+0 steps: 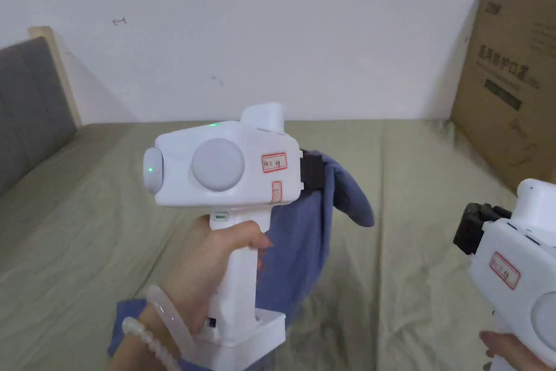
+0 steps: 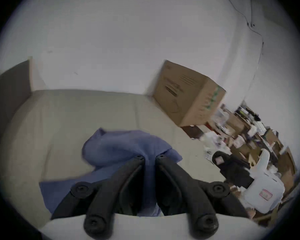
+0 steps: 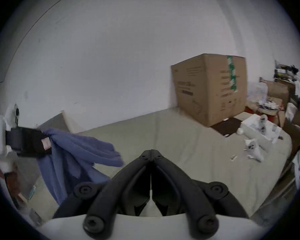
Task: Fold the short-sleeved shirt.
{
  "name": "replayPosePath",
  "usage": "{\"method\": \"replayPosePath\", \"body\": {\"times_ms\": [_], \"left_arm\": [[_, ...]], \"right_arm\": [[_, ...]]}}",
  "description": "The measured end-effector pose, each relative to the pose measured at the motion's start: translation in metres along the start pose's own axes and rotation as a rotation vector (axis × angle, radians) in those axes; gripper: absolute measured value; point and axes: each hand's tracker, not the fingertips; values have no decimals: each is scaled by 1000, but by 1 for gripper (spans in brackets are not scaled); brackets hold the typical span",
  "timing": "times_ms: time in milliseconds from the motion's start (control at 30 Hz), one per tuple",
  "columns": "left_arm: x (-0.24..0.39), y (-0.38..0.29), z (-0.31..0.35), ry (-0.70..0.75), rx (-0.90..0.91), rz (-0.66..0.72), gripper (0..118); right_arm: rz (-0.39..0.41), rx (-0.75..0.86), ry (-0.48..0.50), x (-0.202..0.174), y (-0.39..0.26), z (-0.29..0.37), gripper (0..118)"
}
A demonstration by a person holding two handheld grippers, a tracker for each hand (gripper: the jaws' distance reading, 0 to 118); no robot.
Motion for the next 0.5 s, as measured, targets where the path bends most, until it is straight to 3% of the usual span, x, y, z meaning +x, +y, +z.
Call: {"method": "replayPosePath", "body": {"times_ms": [100, 333, 500], "left_arm": [[22, -36, -42, -82, -85, 37, 6], [31, -179, -137, -5, -491, 39, 6], [25, -217, -149, 41, -520, 7, 8]], "right_arm": [[20, 11, -83, 31, 2, 8, 0], [-36, -70, -168, 79, -19, 5, 0], [4, -136, -182, 81, -38, -6, 0]]}}
